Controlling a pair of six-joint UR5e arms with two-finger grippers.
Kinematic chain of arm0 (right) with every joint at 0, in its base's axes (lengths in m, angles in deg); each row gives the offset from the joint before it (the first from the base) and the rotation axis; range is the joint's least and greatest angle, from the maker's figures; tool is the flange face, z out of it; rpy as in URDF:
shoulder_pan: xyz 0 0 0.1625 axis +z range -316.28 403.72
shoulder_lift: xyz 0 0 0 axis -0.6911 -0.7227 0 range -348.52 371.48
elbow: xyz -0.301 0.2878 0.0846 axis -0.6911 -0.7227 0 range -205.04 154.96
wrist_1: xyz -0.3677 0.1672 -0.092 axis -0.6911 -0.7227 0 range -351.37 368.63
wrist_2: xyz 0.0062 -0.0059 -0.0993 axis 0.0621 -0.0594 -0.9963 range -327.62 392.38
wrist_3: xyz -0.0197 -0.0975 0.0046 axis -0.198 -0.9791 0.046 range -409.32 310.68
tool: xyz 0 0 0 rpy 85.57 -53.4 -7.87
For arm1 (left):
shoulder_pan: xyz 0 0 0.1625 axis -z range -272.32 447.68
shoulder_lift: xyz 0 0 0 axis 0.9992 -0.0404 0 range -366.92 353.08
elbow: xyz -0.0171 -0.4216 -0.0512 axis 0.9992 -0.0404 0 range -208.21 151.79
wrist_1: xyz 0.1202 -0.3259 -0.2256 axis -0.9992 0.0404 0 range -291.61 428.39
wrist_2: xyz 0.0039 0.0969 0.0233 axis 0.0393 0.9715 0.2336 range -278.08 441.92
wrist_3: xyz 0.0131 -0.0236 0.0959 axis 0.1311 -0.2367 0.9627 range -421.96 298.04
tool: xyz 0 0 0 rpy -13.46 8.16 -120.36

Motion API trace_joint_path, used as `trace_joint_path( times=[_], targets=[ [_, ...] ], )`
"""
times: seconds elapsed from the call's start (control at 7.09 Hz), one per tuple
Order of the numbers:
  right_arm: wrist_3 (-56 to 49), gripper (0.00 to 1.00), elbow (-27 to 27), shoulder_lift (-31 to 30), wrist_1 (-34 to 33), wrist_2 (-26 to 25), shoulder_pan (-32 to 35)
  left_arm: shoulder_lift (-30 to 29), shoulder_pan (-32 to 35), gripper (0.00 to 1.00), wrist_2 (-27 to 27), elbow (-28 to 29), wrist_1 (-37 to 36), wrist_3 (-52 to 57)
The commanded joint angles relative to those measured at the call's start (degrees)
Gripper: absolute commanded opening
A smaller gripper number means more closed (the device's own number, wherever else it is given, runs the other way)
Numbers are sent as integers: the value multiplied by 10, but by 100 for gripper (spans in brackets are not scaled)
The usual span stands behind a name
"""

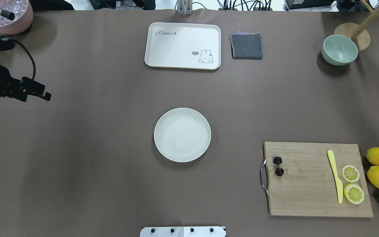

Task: Place red cherry on plate

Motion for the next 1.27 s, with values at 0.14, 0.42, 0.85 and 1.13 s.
trace_joint_path(
  times=[0.14,0.42,0.85,1.13],
  targets=[
    [49,100,59,-4,-10,-1,-51,69,69,99,-35,7,4,85],
    [47,100,80,-27,-3,-7,-82,115,99,99,-55,8,36,102],
    [252,100,186,-25,18,-37,-210,159,120,99,-62,13,70,102],
    [437,100,226,4,40,-75,-331,170,122,99,-63,12,71,101]
  ],
)
